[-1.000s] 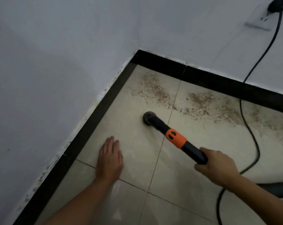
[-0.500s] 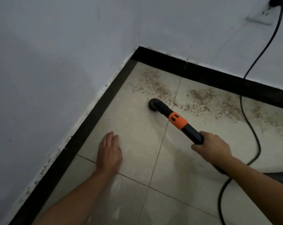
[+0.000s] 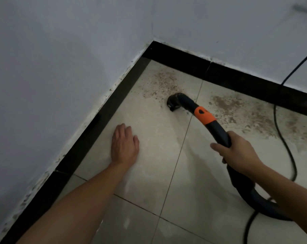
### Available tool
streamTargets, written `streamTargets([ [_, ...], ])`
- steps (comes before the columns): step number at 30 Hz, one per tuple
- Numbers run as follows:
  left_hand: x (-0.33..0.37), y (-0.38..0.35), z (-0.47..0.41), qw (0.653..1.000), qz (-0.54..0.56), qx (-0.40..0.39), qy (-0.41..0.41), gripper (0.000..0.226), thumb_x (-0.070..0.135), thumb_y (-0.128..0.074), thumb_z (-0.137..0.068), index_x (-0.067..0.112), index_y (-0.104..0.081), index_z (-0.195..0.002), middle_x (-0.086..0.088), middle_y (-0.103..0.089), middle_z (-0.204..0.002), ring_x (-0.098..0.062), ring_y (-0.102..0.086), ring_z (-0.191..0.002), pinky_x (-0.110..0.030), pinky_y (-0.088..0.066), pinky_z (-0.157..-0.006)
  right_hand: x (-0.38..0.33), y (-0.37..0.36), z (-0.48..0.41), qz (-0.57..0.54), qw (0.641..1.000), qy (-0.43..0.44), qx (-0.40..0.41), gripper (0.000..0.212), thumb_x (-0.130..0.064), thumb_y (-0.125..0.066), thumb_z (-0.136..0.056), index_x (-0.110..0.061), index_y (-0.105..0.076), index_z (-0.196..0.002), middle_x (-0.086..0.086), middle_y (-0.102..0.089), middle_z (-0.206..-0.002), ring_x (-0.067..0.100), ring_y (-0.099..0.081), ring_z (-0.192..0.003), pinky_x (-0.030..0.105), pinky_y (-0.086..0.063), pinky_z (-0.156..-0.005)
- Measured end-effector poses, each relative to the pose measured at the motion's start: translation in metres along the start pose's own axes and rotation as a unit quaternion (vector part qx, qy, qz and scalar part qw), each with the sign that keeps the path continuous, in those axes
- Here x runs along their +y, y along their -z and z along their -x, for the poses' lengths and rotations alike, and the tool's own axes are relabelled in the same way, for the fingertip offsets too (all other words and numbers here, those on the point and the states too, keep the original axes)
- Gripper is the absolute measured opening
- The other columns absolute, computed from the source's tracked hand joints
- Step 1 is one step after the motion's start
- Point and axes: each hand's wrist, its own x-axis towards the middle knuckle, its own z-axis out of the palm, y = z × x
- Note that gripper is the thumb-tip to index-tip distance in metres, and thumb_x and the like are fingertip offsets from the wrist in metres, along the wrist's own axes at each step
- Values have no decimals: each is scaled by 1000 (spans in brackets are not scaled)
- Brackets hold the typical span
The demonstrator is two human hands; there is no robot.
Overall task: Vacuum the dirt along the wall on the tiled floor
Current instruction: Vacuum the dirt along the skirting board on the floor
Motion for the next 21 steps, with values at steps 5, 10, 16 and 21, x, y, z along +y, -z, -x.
streamTargets([
  [5, 4, -10, -1, 999, -26, 18, 8, 39, 21, -51, -93, -3, -54, -124, -27, -47, -137, -41, -41, -129, -48, -35, -108, -34, 9, -63, -134, 990, -28, -27, 23, -23, -71, -90, -9, -56, -101, 13, -63, -73, 25, -60, -53, 36, -53, -55],
  [10, 5, -11, -2, 999, -25, 24, 12, 50, 31, -35, -92, -1, -56, -124, -23, -49, -136, -37, -42, -129, -46, -37, -107, -77, 14, -129, -195, 978, -39, -62, 23, -17, -69, -91, -6, -56, -106, 12, -56, -71, 24, -54, -53, 34, -51, -52],
  [16, 0, -14, -2, 999, -18, 28, 10, 48, 30, -38, -92, 2, -57, -125, -19, -48, -139, -32, -40, -132, -43, -37, -108, -114, 9, -181, -219, 972, -33, -78, 25, -16, -69, -89, -6, -57, -109, 11, -56, -70, 23, -53, -52, 34, -51, -54],
  [21, 1, -12, -2, 999, -26, 29, 15, 47, 28, -39, -91, 2, -58, -125, -19, -49, -139, -32, -40, -131, -40, -31, -109, -118, 4, -167, -203, 972, -13, -119, 17, -11, -65, -90, -3, -56, -102, 11, -55, -65, 19, -52, -45, 28, -50, -42],
])
